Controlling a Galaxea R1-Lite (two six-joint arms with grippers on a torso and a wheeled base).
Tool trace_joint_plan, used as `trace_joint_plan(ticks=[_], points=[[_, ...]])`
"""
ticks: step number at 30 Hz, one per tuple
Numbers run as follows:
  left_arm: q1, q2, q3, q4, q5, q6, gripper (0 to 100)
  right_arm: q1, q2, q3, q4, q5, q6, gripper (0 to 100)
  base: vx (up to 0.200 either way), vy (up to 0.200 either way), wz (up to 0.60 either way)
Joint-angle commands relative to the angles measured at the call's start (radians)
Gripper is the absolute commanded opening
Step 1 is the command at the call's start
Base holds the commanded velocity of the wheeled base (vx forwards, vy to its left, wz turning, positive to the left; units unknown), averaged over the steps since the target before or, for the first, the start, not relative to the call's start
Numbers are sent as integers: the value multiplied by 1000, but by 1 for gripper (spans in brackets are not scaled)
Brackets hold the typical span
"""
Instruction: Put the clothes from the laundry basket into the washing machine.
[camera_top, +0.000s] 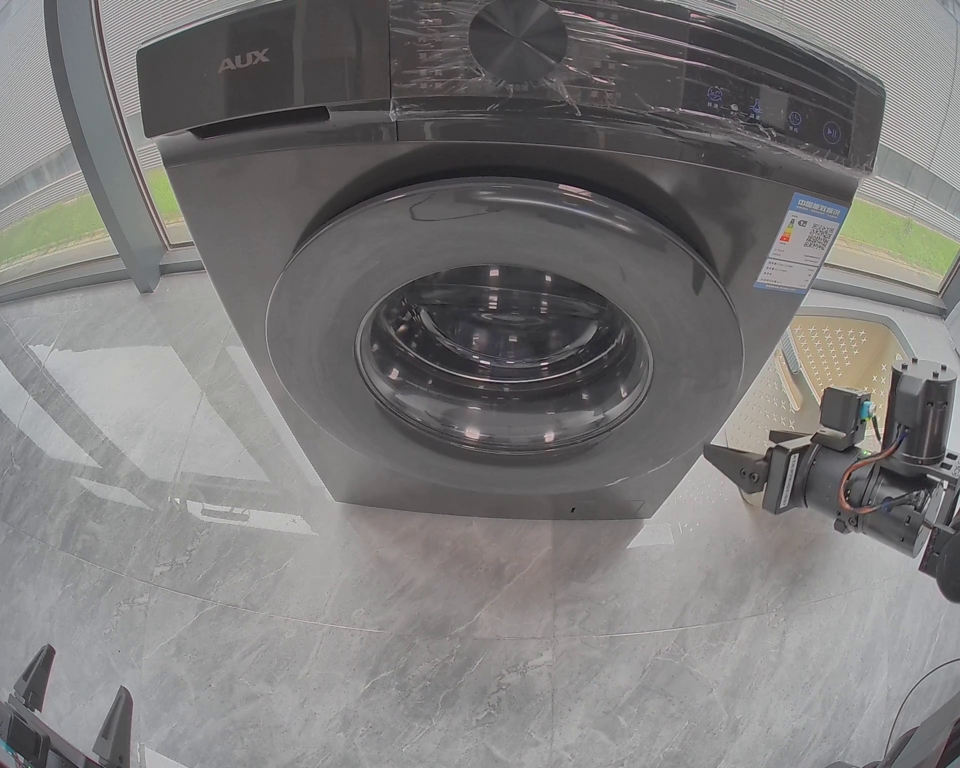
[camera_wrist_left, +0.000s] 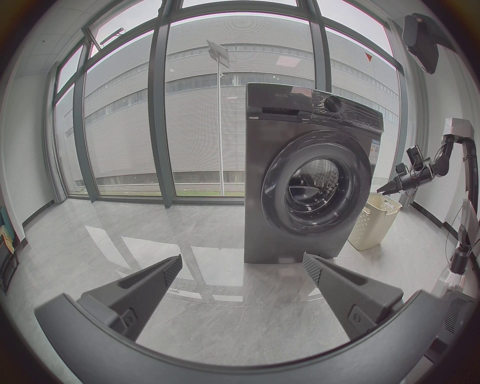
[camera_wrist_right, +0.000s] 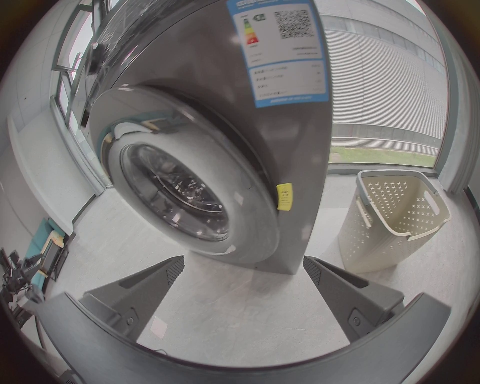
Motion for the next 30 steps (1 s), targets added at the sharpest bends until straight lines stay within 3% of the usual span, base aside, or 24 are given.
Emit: trace_joint_plan(ticks=[1, 11, 24, 30], points=[[0, -13, 18, 0, 0, 0, 100, 98, -7, 16, -2, 3, 4, 100, 0, 0, 0], [0, -13, 18, 0, 0, -2, 100, 147, -1, -59, -3, -2, 44, 100, 180, 0, 0], [0, -13, 18, 0, 0, -2, 100, 133, 10, -188, -28, -11, 47, 100, 0, 0, 0], [0, -13, 18, 0, 0, -2, 100, 131, 9, -149, -69, -46, 43, 100, 0, 0, 0]])
